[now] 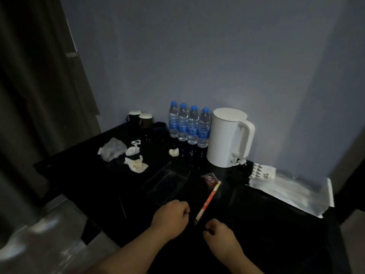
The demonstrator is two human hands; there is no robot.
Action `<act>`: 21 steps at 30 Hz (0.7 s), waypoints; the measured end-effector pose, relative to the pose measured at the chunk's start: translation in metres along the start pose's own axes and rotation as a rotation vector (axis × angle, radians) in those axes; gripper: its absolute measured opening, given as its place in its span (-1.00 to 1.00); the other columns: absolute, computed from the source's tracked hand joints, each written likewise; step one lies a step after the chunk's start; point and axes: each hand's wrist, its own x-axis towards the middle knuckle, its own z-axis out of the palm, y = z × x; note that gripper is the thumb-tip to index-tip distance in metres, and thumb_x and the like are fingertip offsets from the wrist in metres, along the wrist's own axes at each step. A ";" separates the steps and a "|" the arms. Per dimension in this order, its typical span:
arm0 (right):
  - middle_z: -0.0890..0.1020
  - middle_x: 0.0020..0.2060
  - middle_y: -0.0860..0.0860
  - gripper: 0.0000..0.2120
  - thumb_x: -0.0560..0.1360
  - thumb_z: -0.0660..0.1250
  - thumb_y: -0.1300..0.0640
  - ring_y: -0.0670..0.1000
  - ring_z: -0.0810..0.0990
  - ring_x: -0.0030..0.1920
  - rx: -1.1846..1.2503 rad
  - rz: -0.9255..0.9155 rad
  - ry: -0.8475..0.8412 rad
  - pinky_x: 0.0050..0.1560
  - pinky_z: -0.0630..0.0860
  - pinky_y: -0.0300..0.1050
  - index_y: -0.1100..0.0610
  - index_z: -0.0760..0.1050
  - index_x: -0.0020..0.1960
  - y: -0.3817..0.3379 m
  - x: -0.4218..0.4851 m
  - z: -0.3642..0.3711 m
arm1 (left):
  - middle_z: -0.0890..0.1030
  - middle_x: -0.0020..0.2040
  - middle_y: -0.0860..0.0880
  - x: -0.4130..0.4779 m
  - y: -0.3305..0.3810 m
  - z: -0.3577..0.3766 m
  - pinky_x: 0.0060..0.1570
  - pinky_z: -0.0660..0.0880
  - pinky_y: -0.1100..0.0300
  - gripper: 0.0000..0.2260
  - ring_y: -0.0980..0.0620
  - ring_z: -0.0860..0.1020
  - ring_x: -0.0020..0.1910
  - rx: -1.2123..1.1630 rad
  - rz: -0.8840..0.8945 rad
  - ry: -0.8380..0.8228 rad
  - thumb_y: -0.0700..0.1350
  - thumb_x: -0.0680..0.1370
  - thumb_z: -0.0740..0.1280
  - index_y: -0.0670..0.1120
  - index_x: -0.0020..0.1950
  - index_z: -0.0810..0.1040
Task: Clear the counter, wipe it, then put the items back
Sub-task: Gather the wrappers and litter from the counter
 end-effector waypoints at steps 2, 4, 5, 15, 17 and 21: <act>0.54 0.08 0.03 -0.94 0.50 0.25 0.06 0.01 0.54 0.08 -0.002 0.024 -0.008 0.13 0.47 -0.15 -0.02 0.42 -0.02 -0.006 0.017 0.004 | 0.51 0.19 0.01 0.013 -0.011 -0.002 0.13 0.47 0.16 -0.76 0.03 0.50 0.15 -0.011 0.011 0.003 -0.06 0.58 0.20 0.01 0.22 0.52; 0.53 0.08 0.03 -0.90 0.50 0.25 0.06 0.01 0.54 0.07 0.001 0.029 -0.004 0.15 0.48 -0.11 0.02 0.46 0.01 -0.014 0.038 0.006 | 0.50 0.19 0.02 0.030 -0.022 -0.005 0.12 0.46 0.18 -0.76 0.06 0.50 0.15 -0.034 0.015 0.021 -0.06 0.59 0.20 0.01 0.22 0.52; 0.51 0.10 0.03 -0.86 0.50 0.24 0.06 0.02 0.53 0.09 -0.004 0.030 -0.005 0.16 0.48 -0.09 0.03 0.47 0.05 -0.017 0.048 0.006 | 0.50 0.19 0.03 0.039 -0.027 -0.006 0.11 0.46 0.20 -0.77 0.07 0.50 0.14 -0.053 0.017 0.032 -0.06 0.59 0.21 0.01 0.22 0.52; 0.36 0.29 0.02 -0.70 0.54 0.17 0.03 0.08 0.37 0.28 -0.180 0.154 0.035 0.24 0.37 -0.08 0.02 0.39 0.27 -0.023 0.114 -0.008 | 0.51 0.18 0.05 0.119 -0.051 -0.012 0.09 0.40 0.31 -0.79 0.12 0.48 0.14 -0.131 0.068 0.055 -0.09 0.57 0.24 -0.01 0.18 0.55; 0.38 0.27 0.03 -0.67 0.54 0.16 0.02 0.08 0.37 0.27 -0.204 0.199 0.079 0.22 0.38 -0.08 0.02 0.36 0.29 -0.024 0.118 -0.008 | 0.51 0.19 0.05 0.129 -0.053 -0.009 0.10 0.39 0.30 -0.79 0.11 0.47 0.15 -0.115 0.103 0.037 -0.09 0.58 0.24 -0.01 0.18 0.55; 0.45 0.21 0.03 -0.67 0.53 0.18 -0.02 0.06 0.42 0.24 -0.205 0.311 0.149 0.16 0.40 -0.08 0.04 0.36 0.26 -0.027 0.126 -0.005 | 0.51 0.19 0.05 0.154 -0.058 -0.006 0.11 0.41 0.30 -0.79 0.11 0.47 0.15 -0.137 0.168 -0.001 -0.10 0.58 0.24 -0.02 0.18 0.55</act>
